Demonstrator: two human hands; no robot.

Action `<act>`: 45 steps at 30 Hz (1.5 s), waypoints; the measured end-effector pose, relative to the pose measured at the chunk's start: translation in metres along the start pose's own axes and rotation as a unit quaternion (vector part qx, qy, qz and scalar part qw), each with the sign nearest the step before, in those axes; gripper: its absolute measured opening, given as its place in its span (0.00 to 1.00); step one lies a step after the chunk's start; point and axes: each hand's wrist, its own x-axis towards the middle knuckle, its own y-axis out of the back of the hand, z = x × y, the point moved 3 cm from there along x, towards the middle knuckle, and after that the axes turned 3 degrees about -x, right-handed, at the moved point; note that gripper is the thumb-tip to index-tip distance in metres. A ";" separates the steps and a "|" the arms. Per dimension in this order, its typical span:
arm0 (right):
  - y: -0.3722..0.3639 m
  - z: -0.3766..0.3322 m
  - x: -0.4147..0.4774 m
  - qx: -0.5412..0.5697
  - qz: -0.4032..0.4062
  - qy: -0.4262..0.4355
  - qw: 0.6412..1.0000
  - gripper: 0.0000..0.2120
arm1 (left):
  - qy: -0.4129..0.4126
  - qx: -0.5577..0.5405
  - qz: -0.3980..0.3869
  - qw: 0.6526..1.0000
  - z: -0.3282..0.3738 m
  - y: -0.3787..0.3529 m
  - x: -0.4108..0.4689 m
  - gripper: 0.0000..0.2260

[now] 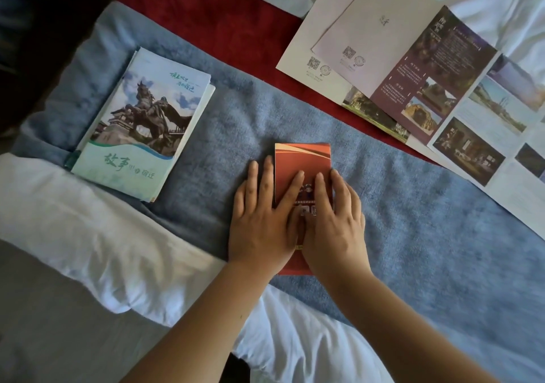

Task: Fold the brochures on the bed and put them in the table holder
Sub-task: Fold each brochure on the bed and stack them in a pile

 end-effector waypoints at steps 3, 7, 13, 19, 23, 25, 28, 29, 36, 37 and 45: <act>0.002 -0.001 -0.001 -0.004 0.010 -0.017 1.000 0.31 | -0.008 -0.012 0.007 1.000 0.001 0.003 0.000 0.25; 0.014 -0.007 -0.001 0.086 -0.020 -0.031 0.996 0.33 | -0.022 -0.070 0.026 0.997 0.005 0.016 -0.002 0.22; 0.069 -0.044 0.002 0.271 0.010 -0.018 0.962 0.22 | 0.072 -0.370 0.013 0.926 -0.015 0.070 -0.009 0.17; 0.041 -0.097 -0.003 0.148 -0.141 0.157 0.966 0.19 | 0.175 -0.392 0.083 0.899 -0.062 0.118 -0.021 0.25; -0.001 -0.090 -0.008 0.029 -0.117 0.182 0.976 0.29 | 0.067 -0.169 0.057 0.982 -0.083 0.076 -0.035 0.25; -0.003 -0.086 -0.012 -0.008 -0.086 0.137 0.987 0.26 | 0.046 -0.095 0.018 0.994 -0.080 0.053 -0.043 0.26; -0.004 -0.078 -0.019 0.005 -0.057 0.057 0.997 0.26 | 0.037 -0.013 0.007 0.999 -0.070 0.032 -0.055 0.26; -0.007 -0.074 -0.021 0.025 -0.054 0.042 0.997 0.27 | 0.036 -0.010 0.009 0.999 -0.069 0.029 -0.056 0.26; -0.006 -0.088 -0.008 0.109 -0.079 0.032 0.990 0.30 | 0.040 -0.166 0.078 0.982 -0.071 0.045 -0.045 0.22; -0.005 -0.095 -0.005 0.118 -0.075 0.038 0.990 0.29 | 0.051 -0.196 0.089 0.975 -0.075 0.054 -0.040 0.22; -0.013 -0.180 0.044 0.145 -0.076 0.057 0.985 0.31 | 0.018 -0.163 0.160 0.973 -0.156 0.126 0.021 0.20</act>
